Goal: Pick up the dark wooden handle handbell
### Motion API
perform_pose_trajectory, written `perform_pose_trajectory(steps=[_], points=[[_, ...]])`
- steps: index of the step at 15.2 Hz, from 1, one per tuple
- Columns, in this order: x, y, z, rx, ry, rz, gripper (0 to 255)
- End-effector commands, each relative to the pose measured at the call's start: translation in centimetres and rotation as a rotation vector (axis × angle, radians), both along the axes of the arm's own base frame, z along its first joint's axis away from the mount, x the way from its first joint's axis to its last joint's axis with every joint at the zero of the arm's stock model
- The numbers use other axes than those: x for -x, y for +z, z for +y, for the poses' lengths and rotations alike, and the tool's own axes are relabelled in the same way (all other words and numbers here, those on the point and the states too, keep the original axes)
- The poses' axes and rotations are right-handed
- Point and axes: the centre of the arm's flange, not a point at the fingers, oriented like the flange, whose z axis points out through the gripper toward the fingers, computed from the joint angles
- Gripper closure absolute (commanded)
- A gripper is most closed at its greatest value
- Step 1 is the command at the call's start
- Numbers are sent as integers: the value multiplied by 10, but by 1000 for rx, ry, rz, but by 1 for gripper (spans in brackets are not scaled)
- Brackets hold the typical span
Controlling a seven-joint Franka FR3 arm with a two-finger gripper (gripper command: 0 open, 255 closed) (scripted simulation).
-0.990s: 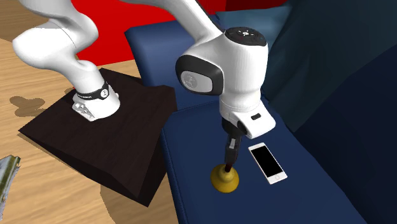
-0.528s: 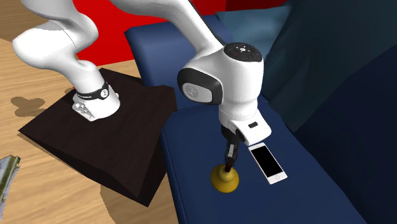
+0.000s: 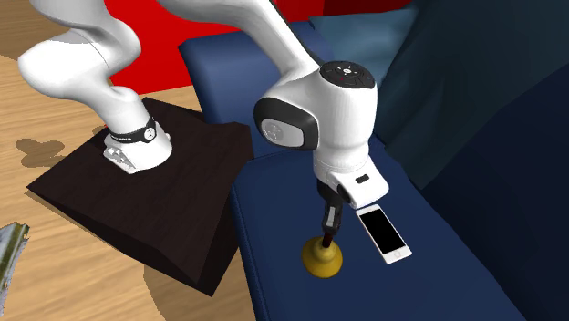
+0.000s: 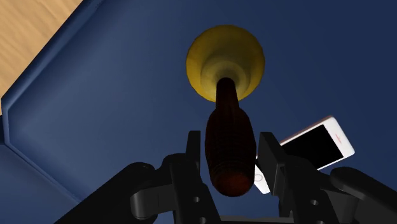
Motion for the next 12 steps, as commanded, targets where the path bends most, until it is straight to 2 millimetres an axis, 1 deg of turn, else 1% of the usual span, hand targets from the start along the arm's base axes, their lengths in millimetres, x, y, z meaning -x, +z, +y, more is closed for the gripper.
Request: perform_pose_trajectory(steps=[1, 12], points=[[0, 0, 1, 0, 1, 2, 255], [0, 58, 1, 0, 1, 2, 255]])
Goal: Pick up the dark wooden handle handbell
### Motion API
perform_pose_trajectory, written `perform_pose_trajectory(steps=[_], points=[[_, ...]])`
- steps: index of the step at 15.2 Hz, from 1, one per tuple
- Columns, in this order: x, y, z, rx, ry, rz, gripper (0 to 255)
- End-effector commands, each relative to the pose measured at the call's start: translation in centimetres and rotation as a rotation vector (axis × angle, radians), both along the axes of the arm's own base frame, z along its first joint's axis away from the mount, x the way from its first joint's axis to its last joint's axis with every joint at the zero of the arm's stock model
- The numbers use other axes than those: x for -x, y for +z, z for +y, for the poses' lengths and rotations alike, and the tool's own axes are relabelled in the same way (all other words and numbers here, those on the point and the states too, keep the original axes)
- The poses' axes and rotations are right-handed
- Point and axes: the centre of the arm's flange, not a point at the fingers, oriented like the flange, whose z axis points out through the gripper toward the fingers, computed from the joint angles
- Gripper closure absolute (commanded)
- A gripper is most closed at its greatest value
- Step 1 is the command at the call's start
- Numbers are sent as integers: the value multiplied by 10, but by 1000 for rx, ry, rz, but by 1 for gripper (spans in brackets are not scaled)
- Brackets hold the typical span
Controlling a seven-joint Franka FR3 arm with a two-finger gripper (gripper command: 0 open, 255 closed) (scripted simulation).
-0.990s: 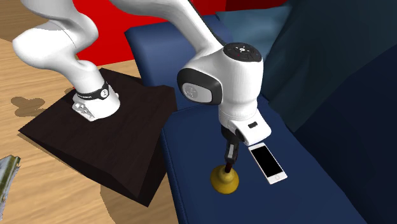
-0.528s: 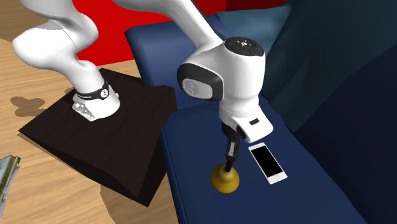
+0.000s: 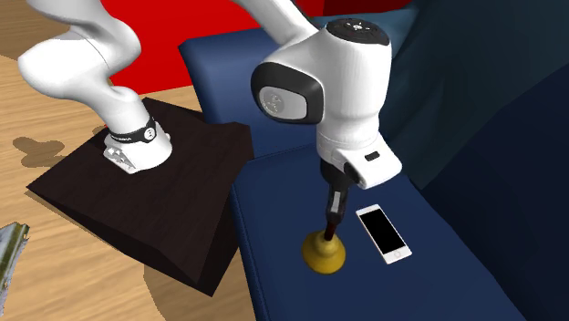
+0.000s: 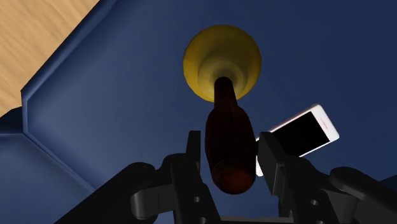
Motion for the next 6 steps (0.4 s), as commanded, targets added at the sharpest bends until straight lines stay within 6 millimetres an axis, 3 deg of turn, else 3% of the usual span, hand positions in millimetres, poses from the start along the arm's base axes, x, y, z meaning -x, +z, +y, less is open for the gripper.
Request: perform_pose_trajectory(steps=[1, 6], points=[[0, 12, -1, 0, 0, 0, 255], [0, 29, -1, 0, 0, 0, 255]])
